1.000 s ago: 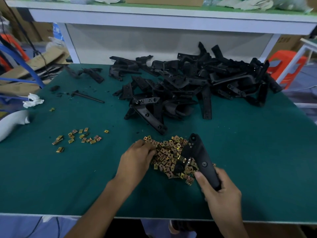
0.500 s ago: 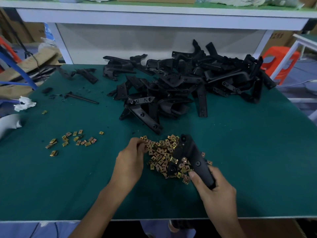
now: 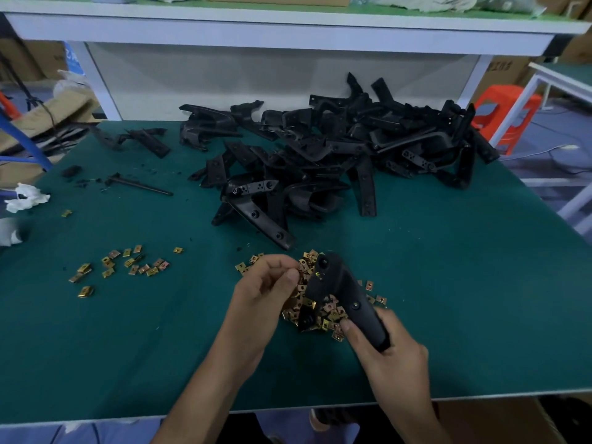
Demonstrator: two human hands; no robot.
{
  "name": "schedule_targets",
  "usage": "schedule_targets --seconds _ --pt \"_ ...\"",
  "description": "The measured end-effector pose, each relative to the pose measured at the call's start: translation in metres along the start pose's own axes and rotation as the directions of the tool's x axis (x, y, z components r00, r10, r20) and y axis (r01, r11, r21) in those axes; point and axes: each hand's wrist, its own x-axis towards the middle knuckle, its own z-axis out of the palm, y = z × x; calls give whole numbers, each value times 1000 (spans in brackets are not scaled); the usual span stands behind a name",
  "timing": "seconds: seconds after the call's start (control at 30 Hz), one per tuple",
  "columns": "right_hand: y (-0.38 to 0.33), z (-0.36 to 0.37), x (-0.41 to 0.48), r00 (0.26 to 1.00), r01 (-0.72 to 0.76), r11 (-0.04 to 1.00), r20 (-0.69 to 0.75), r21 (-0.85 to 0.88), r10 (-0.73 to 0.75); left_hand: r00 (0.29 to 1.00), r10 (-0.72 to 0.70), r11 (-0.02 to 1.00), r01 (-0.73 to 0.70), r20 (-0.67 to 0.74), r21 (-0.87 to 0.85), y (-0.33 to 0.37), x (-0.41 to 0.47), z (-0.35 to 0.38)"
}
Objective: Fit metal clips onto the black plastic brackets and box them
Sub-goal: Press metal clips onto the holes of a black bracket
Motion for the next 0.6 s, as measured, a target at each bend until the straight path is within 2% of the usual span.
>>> schedule_targets --seconds 0.4,0.6 --pt "3 -1 9 998 47 999 50 -12 -46 1000 18 998 -18 -3 -64 11 8 6" --pt "8 0 9 995 84 996 61 -22 -82 999 8 1000 -8 53 -1 13 5 5"
